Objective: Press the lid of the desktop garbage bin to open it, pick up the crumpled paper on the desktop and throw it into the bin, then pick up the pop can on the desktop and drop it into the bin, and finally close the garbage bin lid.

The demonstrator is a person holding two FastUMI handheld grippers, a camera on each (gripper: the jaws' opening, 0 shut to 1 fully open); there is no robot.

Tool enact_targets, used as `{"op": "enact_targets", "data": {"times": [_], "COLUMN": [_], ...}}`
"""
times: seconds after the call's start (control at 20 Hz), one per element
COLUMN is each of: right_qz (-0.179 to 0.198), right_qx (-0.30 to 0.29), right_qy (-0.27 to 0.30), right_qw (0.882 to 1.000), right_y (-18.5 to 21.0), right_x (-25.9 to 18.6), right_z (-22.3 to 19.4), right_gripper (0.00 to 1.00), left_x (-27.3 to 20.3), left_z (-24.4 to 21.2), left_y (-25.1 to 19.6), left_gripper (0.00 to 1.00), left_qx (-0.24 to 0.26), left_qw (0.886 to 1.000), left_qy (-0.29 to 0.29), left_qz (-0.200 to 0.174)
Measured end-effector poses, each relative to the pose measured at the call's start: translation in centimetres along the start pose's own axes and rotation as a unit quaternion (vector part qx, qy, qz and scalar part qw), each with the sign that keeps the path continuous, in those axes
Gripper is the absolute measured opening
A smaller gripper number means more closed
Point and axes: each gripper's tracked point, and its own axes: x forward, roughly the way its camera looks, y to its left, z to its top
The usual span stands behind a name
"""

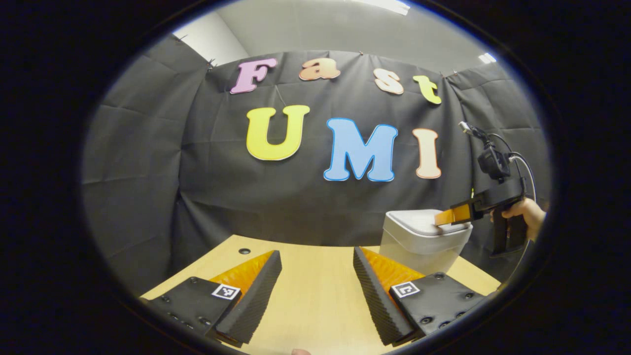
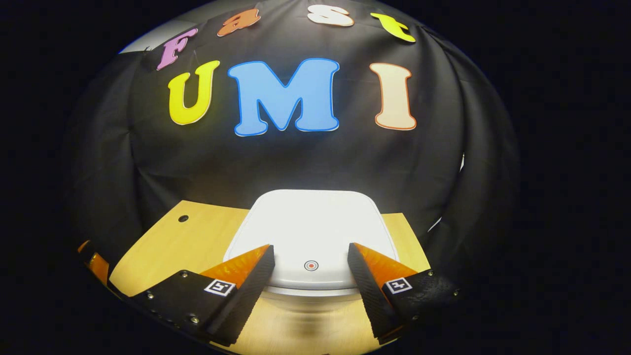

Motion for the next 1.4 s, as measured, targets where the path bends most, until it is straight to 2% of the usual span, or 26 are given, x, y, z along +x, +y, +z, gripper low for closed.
{"op": "enact_targets", "data": {"times": [0.25,0.45,0.7,1.0,1.4], "right_qz": [-0.003,0.021,0.011,-0.025,-0.023], "right_qx": [-0.004,0.014,0.028,0.031,0.055], "right_qy": [0.011,0.018,-0.020,-0.062,-0.147], "right_qw": [1.000,1.000,0.999,0.997,0.987], "right_y": [-0.1,0.0,-0.2,-0.1,1.9], "right_x": [0.1,0.5,0.5,0.2,-5.2], "right_z": [-0.5,-1.2,-0.7,-0.2,2.0], "right_gripper": [0.96,0.97,0.97,0.95,0.95], "left_x": [0.7,1.5,2.7,2.9,4.3], "left_z": [-0.4,-0.8,-1.1,0.6,3.4], "left_y": [-0.5,-1.2,-1.5,0.0,0.3], "left_gripper": [0.95,0.96,0.96,0.96,0.96], "left_qx": [0.000,-0.011,-0.009,0.007,0.023], "left_qw": [1.000,0.999,0.999,0.999,0.999], "left_qy": [0.002,0.008,0.011,-0.001,-0.023], "left_qz": [-0.013,-0.032,-0.051,-0.036,-0.026]}}
